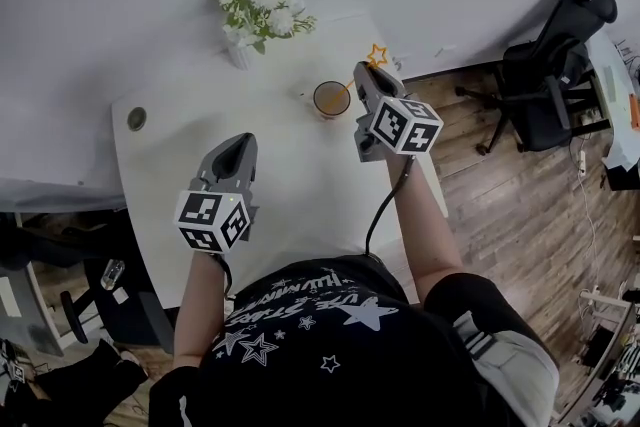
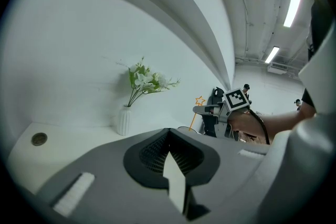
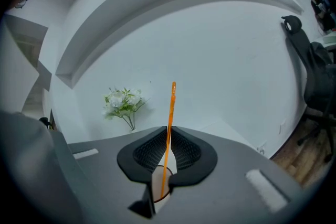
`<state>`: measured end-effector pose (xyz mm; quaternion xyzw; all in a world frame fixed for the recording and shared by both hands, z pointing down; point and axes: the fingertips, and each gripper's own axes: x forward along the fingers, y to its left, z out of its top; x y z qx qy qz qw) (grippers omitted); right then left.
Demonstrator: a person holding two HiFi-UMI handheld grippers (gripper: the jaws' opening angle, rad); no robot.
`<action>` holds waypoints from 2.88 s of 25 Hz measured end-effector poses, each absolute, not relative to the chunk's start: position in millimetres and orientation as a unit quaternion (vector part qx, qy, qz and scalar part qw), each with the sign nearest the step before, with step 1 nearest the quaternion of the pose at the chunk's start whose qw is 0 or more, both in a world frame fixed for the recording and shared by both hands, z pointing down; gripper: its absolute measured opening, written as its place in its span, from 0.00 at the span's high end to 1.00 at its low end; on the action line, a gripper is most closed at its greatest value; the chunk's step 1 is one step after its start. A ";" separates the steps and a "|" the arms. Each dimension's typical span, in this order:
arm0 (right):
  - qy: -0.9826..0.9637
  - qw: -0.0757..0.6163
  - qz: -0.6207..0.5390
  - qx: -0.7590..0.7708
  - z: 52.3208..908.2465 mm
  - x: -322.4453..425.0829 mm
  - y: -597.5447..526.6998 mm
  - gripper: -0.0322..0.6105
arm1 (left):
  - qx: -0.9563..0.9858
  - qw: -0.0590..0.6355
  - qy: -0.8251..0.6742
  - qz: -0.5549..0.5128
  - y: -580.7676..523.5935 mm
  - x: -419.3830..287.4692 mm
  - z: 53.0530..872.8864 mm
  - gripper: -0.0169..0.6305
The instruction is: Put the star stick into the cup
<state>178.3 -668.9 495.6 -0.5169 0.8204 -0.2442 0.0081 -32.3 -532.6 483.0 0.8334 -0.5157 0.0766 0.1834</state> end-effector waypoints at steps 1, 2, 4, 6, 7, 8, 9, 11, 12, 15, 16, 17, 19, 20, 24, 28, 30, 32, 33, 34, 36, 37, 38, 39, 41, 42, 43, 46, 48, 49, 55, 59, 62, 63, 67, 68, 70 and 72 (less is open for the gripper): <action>0.817 0.005 -0.246 -0.522 498.2 180.6 -670.4 0.89 | 0.833 0.184 -0.516 0.077 -532.6 -32.9 483.5 0.97; 0.813 -0.001 -0.247 -0.527 500.9 182.4 -671.3 0.88 | 0.833 0.185 -0.516 0.077 -532.5 -33.4 483.6 0.97; 0.810 -0.015 -0.246 -0.532 506.0 184.3 -670.9 0.86 | 0.833 0.185 -0.516 0.077 -531.4 -33.6 483.3 0.97; 0.808 -0.019 -0.248 -0.534 509.7 185.0 -669.3 0.79 | 0.833 0.186 -0.516 0.078 -529.8 -33.8 483.8 0.97; 0.808 -0.017 -0.250 -0.534 511.2 185.3 -668.4 0.78 | 0.832 0.186 -0.516 0.078 -528.9 -34.1 484.3 0.97; 0.807 -0.016 -0.252 -0.534 512.7 185.5 -667.4 0.75 | 0.832 0.187 -0.516 0.079 -527.8 -34.5 485.0 0.97; 0.806 -0.015 -0.254 -0.534 514.4 185.6 -666.2 0.74 | 0.832 0.188 -0.516 0.079 -526.4 -35.0 485.8 0.97; 0.804 -0.016 -0.258 -0.536 518.3 186.1 -662.7 0.72 | 0.831 0.190 -0.517 0.079 -522.2 -36.1 487.2 0.97; 0.802 -0.016 -0.261 -0.537 520.5 186.5 -660.8 0.72 | 0.830 0.191 -0.518 0.079 -519.6 -36.7 487.7 0.97; 0.795 -0.014 -0.269 -0.543 526.2 188.3 -654.7 0.71 | 0.829 0.190 -0.520 0.080 -510.5 -39.7 488.2 0.97; 0.793 -0.013 -0.270 -0.546 526.8 188.8 -651.5 0.71 | 0.829 0.189 -0.520 0.081 -506.7 -40.9 487.8 0.97; 0.792 -0.011 -0.270 -0.548 526.3 189.0 -647.6 0.71 | 0.829 0.188 -0.520 0.081 -502.6 -42.5 487.2 0.97; 0.792 -0.010 -0.267 -0.549 522.4 187.2 -638.5 0.71 | 0.829 0.186 -0.521 0.080 -494.2 -46.8 484.8 0.97; 0.793 -0.009 -0.264 -0.550 519.5 185.6 -633.8 0.72 | 0.829 0.184 -0.522 0.079 -490.4 -49.3 483.2 0.97; 0.794 0.000 -0.256 -0.551 506.6 180.9 -612.2 0.74 | 0.831 0.179 -0.521 0.073 -473.9 -57.1 475.4 0.97; 0.796 0.008 -0.248 -0.552 494.6 175.7 -586.1 0.81 | 0.835 0.174 -0.518 0.070 -452.3 -64.0 468.3 0.97; 0.801 0.007 -0.243 -0.546 489.0 167.2 -574.7 0.87 | 0.836 0.172 -0.517 0.066 -442.7 -69.8 465.5 0.97; 0.809 0.006 -0.238 -0.538 482.8 155.3 -563.1 0.93 | 0.837 0.171 -0.517 0.063 -433.3 -76.5 463.1 0.97; 0.812 0.006 -0.234 -0.535 479.5 149.2 -557.0 0.93 | 0.837 0.169 -0.516 0.062 -428.5 -79.8 461.8 0.97; 0.814 0.006 -0.231 -0.534 476.2 143.7 -550.8 0.93 | 0.838 0.168 -0.516 0.060 -423.9 -83.0 460.4 0.97; 0.817 0.005 -0.223 -0.532 469.1 134.3 -537.8 0.93 | 0.839 0.165 -0.515 0.057 -414.5 -88.9 456.5 0.97; 0.818 0.005 -0.220 -0.531 465.6 129.9 -530.8 0.93 | 0.840 0.164 -0.514 0.055 -409.6 -91.7 454.5 0.97; 0.820 0.003 -0.216 -0.530 462.4 125.6 -523.4 0.93 | 0.841 0.162 -0.514 0.053 -404.4 -94.6 452.6 0.97; 0.822 0.001 -0.213 -0.529 459.3 121.4 -515.8 0.93 | 0.841 0.161 -0.514 0.052 -399.0 -97.6 450.9 0.97; 0.825 -0.001 -0.207 -0.527 453.0 113.9 -500.6 0.93 | 0.842 0.158 -0.514 0.049 -388.1 -104.2 447.4 0.97; 0.826 -0.001 -0.204 -0.526 449.8 110.7 -493.4 0.93 | 0.842 0.156 -0.514 0.047 -382.7 -107.3 445.5 0.97; 0.827 -0.001 -0.201 -0.525 446.7 108.0 -486.4 0.93 | 0.843 0.155 -0.513 0.044 -377.2 -110.1 443.8 0.97; 0.829 0.001 -0.195 -0.525 439.1 100.9 -465.2 0.93 | 0.845 0.152 -0.512 0.039 -359.5 -117.1 438.9 0.97; 0.830 0.001 -0.192 -0.524 435.3 96.5 -451.3 0.93 | 0.846 0.149 -0.510 0.037 -347.7 -121.2 435.6 0.97; 0.830 0.000 -0.191 -0.524 433.8 94.3 -444.6 0.93 | 0.847 0.148 -0.510 0.036 -341.9 -123.1 434.0 0.97; 0.833 -0.006 -0.185 -0.521 427.7 80.0 -400.6 0.93 | 0.850 0.142 -0.507 0.029 -303.2 -133.6 426.0 0.97; 0.837 -0.012 -0.180 -0.516 425.7 69.4 -369.3 0.93 | 0.850 0.142 -0.506 0.026 -276.0 -141.9 424.4 0.97; 0.838 -0.016 -0.179 -0.515 425.2 64.5 -347.0 0.93 | 0.852 0.143 -0.504 0.024 -255.9 -144.3 423.3 0.97; 0.839 -0.017 -0.179 -0.514 425.3 62.5 -339.6 0.93 | 0.852 0.143 -0.503 0.024 -249.3 -145.4 423.4 0.97; 0.842 -0.017 -0.176 -0.510 424.3 51.4 -310.7 0.93 | 0.851 0.147 -0.503 0.024 -224.3 -153.4 425.2 0.97; 0.843 -0.018 -0.175 -0.509 424.3 48.6 -304.2 0.93 | 0.851 0.148 -0.503 0.024 -218.8 -155.8 425.9 0.97; 0.845 -0.023 -0.172 -0.506 424.5 42.7 -292.6 0.93 | 0.850 0.150 -0.504 0.024 -208.9 -160.7 426.7 0.97; 0.847 -0.028 -0.168 -0.504 424.8 36.6 -281.4 0.93 | 0.850 0.151 -0.505 0.023 -199.3 -165.2 426.9 0.97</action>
